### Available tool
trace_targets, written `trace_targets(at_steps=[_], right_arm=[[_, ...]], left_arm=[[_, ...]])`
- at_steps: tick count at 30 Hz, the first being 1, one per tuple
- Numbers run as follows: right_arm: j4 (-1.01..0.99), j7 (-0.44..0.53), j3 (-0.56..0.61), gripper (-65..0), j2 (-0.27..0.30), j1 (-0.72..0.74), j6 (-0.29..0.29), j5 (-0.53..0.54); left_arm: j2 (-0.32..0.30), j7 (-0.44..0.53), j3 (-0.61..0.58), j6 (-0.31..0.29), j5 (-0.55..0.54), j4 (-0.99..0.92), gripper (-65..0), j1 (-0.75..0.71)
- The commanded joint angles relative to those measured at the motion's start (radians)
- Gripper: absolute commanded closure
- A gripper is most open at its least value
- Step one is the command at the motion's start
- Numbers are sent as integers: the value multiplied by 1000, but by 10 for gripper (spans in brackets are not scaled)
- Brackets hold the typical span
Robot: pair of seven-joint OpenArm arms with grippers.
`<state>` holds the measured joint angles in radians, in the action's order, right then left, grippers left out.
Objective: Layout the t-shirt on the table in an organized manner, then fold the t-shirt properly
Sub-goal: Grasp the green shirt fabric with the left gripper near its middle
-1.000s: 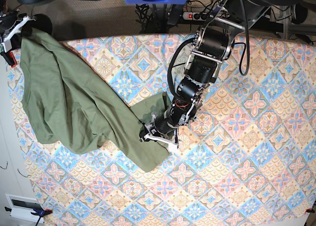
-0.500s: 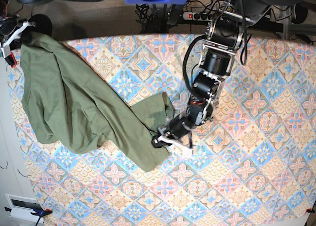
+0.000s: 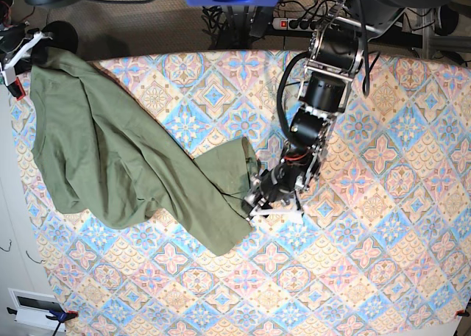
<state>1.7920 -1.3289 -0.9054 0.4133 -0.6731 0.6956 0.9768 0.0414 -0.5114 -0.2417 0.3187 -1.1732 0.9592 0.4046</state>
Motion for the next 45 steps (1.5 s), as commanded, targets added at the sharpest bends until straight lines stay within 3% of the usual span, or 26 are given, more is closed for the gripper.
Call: trace_targets(at_steps=[1,8,14,23,27,31,38,45], right_arm=[[13,13,-13,-7,20,-6,3,14],[13,13,-13,-7,20,-6,3,14],[13,13,-13,-7,20,-6,3,14],[13,12,-13,-7,20,-6,3,14],[15,-39,-13,-7,20,16,3,14],[15,-65,-13,-7,20,43,3,14],[15,-67,-13,-7,19,43,3,14],[15,-67,-13,-7,19,49,3,14]], left_arm=[[24,24,0,-13,-9,16,-212,57],[116,78,0,-2,-11,-128,-248,178],[116,107,-6,0,-15,-227,-248,210],[116,106,-8,0,-18,-234,-256,142],[116,106,-6,1,-18,-237,-256,122],[116,107,-2,44,-18,-263,-257,126],[116,106,-6,44,-18,-265,-252,141],[116,-3,-123,44,-64,-237,-247,138]])
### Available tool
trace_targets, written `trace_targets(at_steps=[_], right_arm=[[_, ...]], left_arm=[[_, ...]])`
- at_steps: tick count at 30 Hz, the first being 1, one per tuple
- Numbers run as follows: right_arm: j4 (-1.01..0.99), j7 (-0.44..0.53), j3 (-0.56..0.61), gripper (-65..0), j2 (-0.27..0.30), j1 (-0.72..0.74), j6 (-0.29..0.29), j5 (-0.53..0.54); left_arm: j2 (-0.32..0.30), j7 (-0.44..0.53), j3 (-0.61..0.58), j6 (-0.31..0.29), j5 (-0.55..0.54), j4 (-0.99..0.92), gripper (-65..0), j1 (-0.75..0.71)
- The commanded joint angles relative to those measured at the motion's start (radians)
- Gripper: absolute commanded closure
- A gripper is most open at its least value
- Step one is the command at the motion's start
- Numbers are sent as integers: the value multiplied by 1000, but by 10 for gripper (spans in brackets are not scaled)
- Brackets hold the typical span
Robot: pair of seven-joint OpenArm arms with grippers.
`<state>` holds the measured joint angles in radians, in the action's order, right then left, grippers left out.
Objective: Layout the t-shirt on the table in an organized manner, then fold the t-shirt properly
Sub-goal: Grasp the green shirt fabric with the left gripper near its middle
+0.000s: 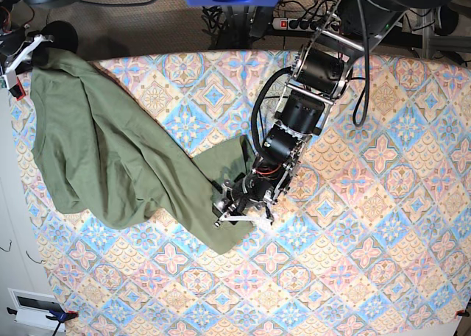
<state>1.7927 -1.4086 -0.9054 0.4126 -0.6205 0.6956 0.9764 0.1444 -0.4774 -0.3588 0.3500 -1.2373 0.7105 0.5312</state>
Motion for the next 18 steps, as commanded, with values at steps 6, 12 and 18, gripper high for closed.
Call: trace_targets(at_steps=[6,12,18], right_arm=[[14,12,-13,-7,19,4,3,14],[14,12,-13,-7,19,4,3,14],[14,12,-13,-7,19,4,3,14]], left_arm=[[13,-54,-78,13,-89,100,-247,-19],[13,-56,-133,13,-103,202,-256,-69],[13,-50,-138,13,-103,100,-245,-69]])
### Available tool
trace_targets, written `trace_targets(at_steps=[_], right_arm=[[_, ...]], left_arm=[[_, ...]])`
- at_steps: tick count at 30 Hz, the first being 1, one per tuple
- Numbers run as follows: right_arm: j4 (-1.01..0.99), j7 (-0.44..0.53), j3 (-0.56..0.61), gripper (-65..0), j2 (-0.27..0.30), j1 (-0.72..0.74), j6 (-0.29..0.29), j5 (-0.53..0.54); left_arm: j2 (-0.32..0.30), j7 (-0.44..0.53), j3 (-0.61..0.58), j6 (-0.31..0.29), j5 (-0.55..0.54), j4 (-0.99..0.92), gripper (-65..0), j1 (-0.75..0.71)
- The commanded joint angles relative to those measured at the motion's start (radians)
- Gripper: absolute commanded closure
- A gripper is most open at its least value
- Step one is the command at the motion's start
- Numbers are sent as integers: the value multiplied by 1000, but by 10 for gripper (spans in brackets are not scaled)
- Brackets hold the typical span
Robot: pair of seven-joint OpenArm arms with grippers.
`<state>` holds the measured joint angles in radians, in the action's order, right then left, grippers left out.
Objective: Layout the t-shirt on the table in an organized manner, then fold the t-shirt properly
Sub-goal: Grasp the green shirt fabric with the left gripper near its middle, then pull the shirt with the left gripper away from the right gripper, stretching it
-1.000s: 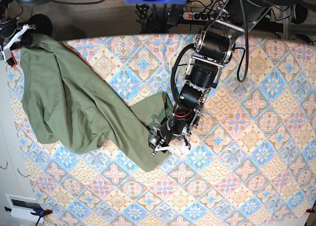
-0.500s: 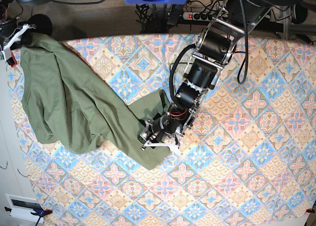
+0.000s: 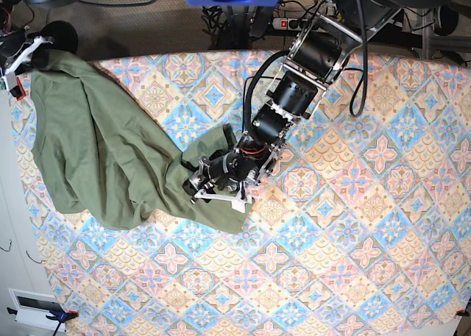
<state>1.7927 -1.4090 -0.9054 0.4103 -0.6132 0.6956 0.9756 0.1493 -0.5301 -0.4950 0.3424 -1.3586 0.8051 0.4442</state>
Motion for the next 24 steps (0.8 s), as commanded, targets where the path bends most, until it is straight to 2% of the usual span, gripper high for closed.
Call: trace_targets(at_steps=[1,3,5,6,11,13,18,21,24], right_arm=[[14,13,-13,-7,22,-3,3,15],[14,13,-13,-7,22,-3,3,15],[14,13,-13,-7,22,-3,3,15],[14,13,-13,-7,22,-3,3,15],[14,13,-13,-7,22,-3,3,15],[14,13,-13,-7,22,-1,3,15],[14,13,-13,-7,22,36,3,15],[14,13,-13,-7,22,78,3,15],[14,13,-13,-7,22,135,3,15]], left_arm=[[8,5,0,21,17,-2,-229,18],[8,23,0,21,17,-6,-147,18],[8,51,0,21,14,-6,-13,18],[8,54,0,21,14,-6,0,18],[-38,61,2,19,12,69,0,17],[-78,61,8,19,17,156,0,11],[-178,57,117,19,12,284,0,11],[-235,55,132,19,12,345,0,18],[-320,58,134,19,11,422,0,20]])
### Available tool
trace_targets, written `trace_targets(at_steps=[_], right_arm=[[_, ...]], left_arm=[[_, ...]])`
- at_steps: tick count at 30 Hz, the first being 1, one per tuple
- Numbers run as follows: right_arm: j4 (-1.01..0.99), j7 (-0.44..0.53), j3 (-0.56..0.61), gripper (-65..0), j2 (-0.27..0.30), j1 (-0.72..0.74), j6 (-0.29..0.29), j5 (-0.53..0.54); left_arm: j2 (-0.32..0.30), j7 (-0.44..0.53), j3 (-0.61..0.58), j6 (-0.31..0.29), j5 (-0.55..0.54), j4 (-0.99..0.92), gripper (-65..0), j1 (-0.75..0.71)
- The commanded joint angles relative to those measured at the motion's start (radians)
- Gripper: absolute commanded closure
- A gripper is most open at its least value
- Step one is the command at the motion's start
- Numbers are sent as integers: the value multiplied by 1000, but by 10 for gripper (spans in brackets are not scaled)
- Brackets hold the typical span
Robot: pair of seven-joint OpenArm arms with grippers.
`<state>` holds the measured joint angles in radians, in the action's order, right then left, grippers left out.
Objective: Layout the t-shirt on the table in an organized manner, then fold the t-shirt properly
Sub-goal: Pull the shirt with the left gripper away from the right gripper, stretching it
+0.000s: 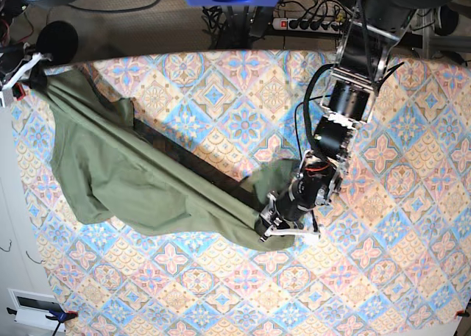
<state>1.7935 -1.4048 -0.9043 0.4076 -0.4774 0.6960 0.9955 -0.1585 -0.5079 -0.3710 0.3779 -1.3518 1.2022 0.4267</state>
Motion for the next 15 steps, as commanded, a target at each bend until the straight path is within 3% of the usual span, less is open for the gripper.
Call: trace_targets(at_steps=[1,9,15], right_arm=[[13,9,-14,-7,24,15,2,-5],[2,9,-12,-7,24,208,2,-7],[-13,11,112,-7,24,380,2,-10]], left_arm=[[-37,36,10,-17,4,40,0,39],[-223,28,-3,-52,-116,78,0,105],[-369,-67,-150,-55,-132,147,-36,102]])
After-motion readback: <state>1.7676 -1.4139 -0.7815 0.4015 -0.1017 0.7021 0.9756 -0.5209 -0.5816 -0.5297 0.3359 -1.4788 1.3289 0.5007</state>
